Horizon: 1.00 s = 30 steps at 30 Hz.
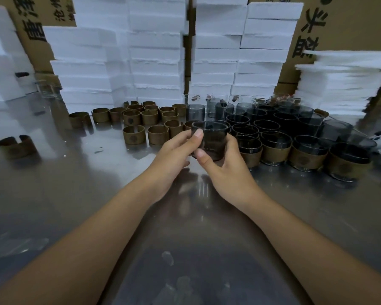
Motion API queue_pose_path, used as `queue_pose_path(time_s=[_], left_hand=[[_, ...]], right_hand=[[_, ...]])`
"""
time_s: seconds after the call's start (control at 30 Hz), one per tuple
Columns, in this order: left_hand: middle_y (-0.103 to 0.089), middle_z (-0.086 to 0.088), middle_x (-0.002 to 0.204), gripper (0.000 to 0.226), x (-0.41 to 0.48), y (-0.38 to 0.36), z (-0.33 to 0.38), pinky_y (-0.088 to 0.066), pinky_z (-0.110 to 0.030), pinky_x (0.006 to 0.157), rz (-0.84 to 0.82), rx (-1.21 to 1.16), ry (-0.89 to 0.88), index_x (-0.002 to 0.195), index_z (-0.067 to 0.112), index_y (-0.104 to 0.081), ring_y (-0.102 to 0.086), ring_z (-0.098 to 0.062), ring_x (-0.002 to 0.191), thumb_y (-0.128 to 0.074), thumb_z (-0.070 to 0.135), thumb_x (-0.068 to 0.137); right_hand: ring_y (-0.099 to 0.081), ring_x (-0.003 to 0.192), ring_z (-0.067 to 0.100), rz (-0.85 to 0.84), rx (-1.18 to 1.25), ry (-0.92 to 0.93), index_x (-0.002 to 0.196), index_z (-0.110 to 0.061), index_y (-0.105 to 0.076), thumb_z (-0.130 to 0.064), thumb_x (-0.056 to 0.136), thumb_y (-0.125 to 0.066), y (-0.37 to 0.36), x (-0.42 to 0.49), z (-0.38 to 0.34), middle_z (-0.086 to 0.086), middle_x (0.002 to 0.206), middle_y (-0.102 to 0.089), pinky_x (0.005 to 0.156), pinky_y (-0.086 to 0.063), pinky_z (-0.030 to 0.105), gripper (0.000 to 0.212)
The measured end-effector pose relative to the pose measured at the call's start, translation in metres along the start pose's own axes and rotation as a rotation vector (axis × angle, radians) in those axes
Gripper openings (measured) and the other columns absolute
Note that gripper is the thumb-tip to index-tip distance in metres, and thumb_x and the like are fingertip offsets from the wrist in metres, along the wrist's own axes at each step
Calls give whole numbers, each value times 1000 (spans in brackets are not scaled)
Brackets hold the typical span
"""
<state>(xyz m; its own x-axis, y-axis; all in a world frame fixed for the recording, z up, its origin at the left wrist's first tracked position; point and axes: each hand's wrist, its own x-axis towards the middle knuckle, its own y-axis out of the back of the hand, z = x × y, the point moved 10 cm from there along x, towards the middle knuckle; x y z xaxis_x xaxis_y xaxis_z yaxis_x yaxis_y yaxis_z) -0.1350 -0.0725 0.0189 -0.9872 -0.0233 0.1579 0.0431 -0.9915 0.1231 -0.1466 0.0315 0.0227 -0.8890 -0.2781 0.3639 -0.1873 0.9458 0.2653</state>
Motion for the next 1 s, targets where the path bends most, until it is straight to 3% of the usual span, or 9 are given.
queue_pose_path(time_s=[0.13, 0.2, 0.27, 0.37, 0.47, 0.6, 0.83, 1.0], left_hand=[[-62, 19, 115, 40, 1, 3, 6, -40, -27, 102, 73, 85, -87, 129, 32, -55, -55, 7, 106, -50, 46, 93], [-55, 15, 118, 43, -4, 14, 21, -38, -12, 96, 232, 211, -225, 136, 27, -49, -51, 8, 104, -54, 34, 94], [-54, 12, 117, 43, -16, 18, 41, -37, -7, 94, 345, 333, -393, 136, 23, -49, -51, 4, 108, -56, 24, 94], [-56, 14, 112, 41, -28, 10, 57, -37, -18, 102, 358, 420, -550, 133, 18, -53, -51, -4, 113, -57, 20, 92], [-58, 17, 107, 41, -30, 6, 61, -34, -37, 107, 357, 500, -570, 131, 20, -54, -49, -1, 108, -52, 25, 90], [-61, 16, 105, 36, -27, 14, 57, -30, -40, 109, 391, 493, -528, 126, 19, -54, -50, -9, 113, -49, 26, 91], [-58, 8, 121, 41, -18, 13, 45, -38, -50, 103, 328, 476, -435, 136, 19, -45, -48, -23, 124, -41, 31, 98], [-55, 9, 128, 55, -16, 8, 42, -33, -44, 109, 270, 459, -418, 141, 20, -39, -45, -15, 128, -28, 46, 94]], right_hand=[[-57, 102, -9, 21, 35, -31, 128, -17, -46, -29, 86, -68, 3, 2, 5, -17, 109, -61, 88, -44, 10, 49], [-57, 99, -13, 31, 51, -45, 128, -17, -46, -32, 85, -68, 4, 2, 7, -18, 108, -62, 84, -45, 7, 50], [-57, 100, -11, 37, 61, -58, 128, -17, -46, -34, 86, -67, 5, 3, 9, -18, 107, -62, 83, -45, 8, 50], [-58, 102, -6, 35, 54, -73, 125, -19, -47, -32, 87, -67, 5, 3, 9, -18, 104, -61, 86, -46, 12, 45], [-58, 105, 3, 33, 34, -89, 122, -21, -46, -32, 87, -67, 4, 2, 10, -16, 105, -60, 91, -48, 24, 42], [-58, 100, 0, 58, 34, -95, 121, -20, -47, -36, 86, -67, 5, 1, 9, -15, 104, -61, 93, -50, 31, 43], [-60, 105, 4, 58, 51, -100, 121, -21, -48, -36, 87, -66, 5, 0, 8, -13, 109, -63, 96, -50, 39, 41], [-58, 106, 4, 37, 17, -53, 126, -17, -47, -29, 86, -69, 3, 0, 3, -10, 112, -61, 97, -48, 33, 47]])
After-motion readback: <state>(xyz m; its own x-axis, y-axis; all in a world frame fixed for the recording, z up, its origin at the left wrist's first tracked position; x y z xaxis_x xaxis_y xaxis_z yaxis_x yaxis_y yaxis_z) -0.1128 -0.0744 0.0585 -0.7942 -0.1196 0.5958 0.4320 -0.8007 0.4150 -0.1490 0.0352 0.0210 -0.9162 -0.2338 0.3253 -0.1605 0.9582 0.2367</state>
